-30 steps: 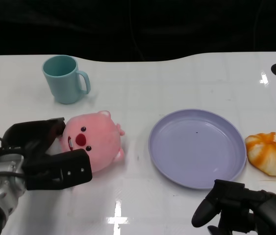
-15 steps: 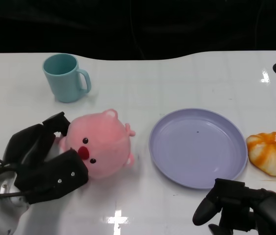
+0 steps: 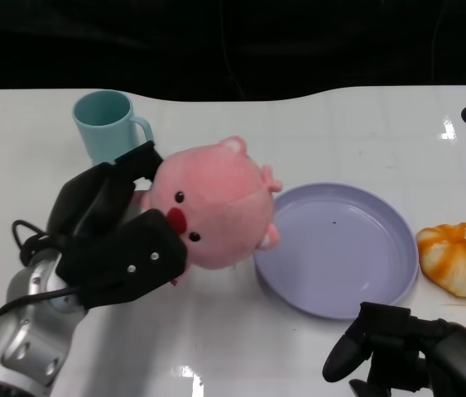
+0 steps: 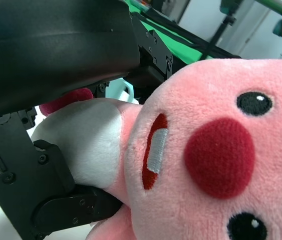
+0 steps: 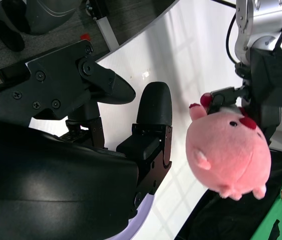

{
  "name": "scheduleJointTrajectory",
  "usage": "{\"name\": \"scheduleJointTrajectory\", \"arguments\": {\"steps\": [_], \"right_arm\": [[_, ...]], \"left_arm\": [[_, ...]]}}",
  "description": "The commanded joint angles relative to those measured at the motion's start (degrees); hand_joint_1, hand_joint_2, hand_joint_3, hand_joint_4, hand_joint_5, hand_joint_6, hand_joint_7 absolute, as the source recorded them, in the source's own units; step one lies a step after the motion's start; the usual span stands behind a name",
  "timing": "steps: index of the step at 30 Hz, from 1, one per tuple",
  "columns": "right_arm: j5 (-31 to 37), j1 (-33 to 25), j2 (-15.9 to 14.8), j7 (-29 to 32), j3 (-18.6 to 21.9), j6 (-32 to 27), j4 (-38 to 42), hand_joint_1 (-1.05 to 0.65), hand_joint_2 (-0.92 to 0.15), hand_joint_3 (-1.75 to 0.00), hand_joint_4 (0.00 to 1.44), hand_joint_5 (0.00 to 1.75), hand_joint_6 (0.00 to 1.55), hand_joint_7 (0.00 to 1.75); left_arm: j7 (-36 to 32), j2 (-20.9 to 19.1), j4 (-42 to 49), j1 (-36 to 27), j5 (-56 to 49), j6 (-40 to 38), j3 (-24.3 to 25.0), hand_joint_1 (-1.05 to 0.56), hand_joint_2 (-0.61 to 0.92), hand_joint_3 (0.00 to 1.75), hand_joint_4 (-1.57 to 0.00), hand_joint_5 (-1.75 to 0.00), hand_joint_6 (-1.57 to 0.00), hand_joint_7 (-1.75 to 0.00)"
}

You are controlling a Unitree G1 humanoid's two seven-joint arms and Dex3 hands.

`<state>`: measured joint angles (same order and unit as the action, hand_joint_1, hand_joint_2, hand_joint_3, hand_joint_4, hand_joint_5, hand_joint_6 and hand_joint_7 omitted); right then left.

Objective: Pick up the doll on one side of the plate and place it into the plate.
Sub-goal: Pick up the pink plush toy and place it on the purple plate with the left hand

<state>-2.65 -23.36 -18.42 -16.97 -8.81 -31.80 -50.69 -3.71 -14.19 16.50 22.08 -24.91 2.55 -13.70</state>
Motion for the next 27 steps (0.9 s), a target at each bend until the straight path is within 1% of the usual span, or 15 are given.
{"name": "scheduleJointTrajectory", "arguments": {"steps": [1, 5, 10, 12, 15, 23, 27], "right_arm": [[0.0, 0.0, -0.2, 0.3, -0.3, 0.7, 0.2, -0.16, -0.67, -0.94, 0.62, 1.67, 0.55, 1.31], [0.2, 0.0, -0.1, 0.5, -0.9, 0.8, 0.1, -0.15, -0.66, -0.94, 0.61, 1.66, 0.55, 1.31], [0.3, -0.2, 0.1, 0.9, -1.7, 0.3, -0.3, -0.15, -0.67, -0.93, 0.62, 1.65, 0.55, 1.3], [0.3, -0.3, 0.1, 1.1, -1.9, -0.1, -0.6, -0.15, -0.67, -0.92, 0.62, 1.65, 0.55, 1.3], [0.4, -0.3, 0.0, 1.3, -2.2, -0.2, -0.9, -0.15, -0.67, -0.92, 0.61, 1.65, 0.55, 1.29], [0.7, -0.5, -0.3, 1.4, -2.2, 0.3, -1.0, -0.16, -0.67, -0.91, 0.62, 1.64, 0.55, 1.28], [0.7, -0.7, -0.3, 1.4, -2.1, 0.5, -1.1, -0.16, -0.67, -0.92, 0.62, 1.64, 0.55, 1.28]], "left_arm": [[0.1, 1.6, -0.1, 3.3, -1.2, 0.2, -1.2, -0.12, 0.35, 1.43, -1.01, -1.75, -0.8, -1.75], [0.4, 4.8, 2.1, 6.2, -1.8, -1.7, -2.7, -0.13, 0.35, 1.42, -1.02, -1.75, -0.82, -1.75], [0.3, 7.4, 4.6, 9.5, -4.3, -4.1, -5.2, -0.15, 0.38, 1.36, -0.99, -1.75, -0.77, -1.75], [0.2, 8.8, 5.8, 10.5, -4.5, -4.8, -5.7, -0.16, 0.39, 1.34, -0.99, -1.75, -0.78, -1.75], [0.7, 11.1, 7.7, 12.0, -4.2, -6.1, -6.3, -0.16, 0.38, 1.35, -1.0, -1.75, -0.81, -1.75], [-0.3, 14.9, 13.4, 16.2, -5.7, -7.0, -9.0, -0.18, 0.36, 1.38, -1.02, -1.75, -0.82, -1.75], [-0.5, 17.8, 17.3, 19.0, -6.5, -10.0, -9.7, -0.18, 0.35, 1.36, -1.01, -1.75, -0.81, -1.75]]}}
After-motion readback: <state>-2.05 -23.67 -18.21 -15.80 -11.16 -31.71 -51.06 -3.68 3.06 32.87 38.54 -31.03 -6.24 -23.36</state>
